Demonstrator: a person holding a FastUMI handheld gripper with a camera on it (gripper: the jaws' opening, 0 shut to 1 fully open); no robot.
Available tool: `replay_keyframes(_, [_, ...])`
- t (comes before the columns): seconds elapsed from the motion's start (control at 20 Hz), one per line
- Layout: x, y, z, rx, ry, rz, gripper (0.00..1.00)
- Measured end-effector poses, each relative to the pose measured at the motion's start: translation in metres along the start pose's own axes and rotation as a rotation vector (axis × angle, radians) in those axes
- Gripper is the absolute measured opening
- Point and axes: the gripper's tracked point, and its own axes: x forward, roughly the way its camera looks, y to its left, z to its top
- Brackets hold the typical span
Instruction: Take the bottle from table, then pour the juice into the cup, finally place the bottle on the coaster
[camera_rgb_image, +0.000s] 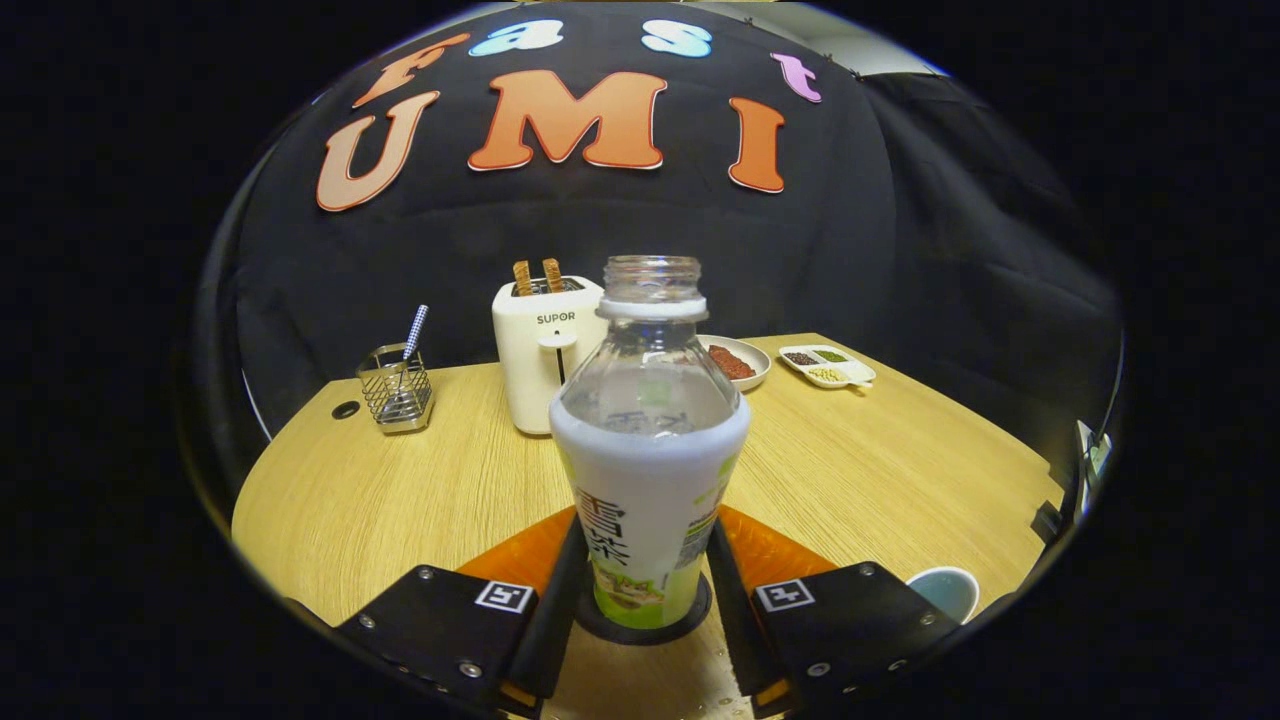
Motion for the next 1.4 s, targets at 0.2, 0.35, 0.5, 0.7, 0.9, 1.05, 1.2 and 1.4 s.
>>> replay_keyframes(0.2, [-0.003, -0.004, -0.007, -0.030, 0.016, -0.020, 0.74])
replay_keyframes(0.35, [-0.013, -0.002, -0.003, -0.024, 0.006, -0.008, 0.92])
replay_keyframes(0.5, [-0.030, -0.004, 0.012, 0.027, -0.029, 0.010, 0.97])
replay_keyframes(0.7, [-0.067, -0.006, 0.038, 0.059, -0.067, 0.035, 0.97])
replay_keyframes(0.9, [-0.119, 0.002, 0.078, 0.052, -0.141, 0.052, 0.97])
replay_keyframes(1.05, [-0.168, 0.033, 0.105, 0.058, -0.194, 0.121, 0.97])
replay_keyframes(1.2, [-0.216, 0.073, 0.121, 0.048, -0.238, 0.206, 0.97])
replay_keyframes(1.4, [-0.276, 0.132, 0.126, 0.069, -0.281, 0.369, 0.97])
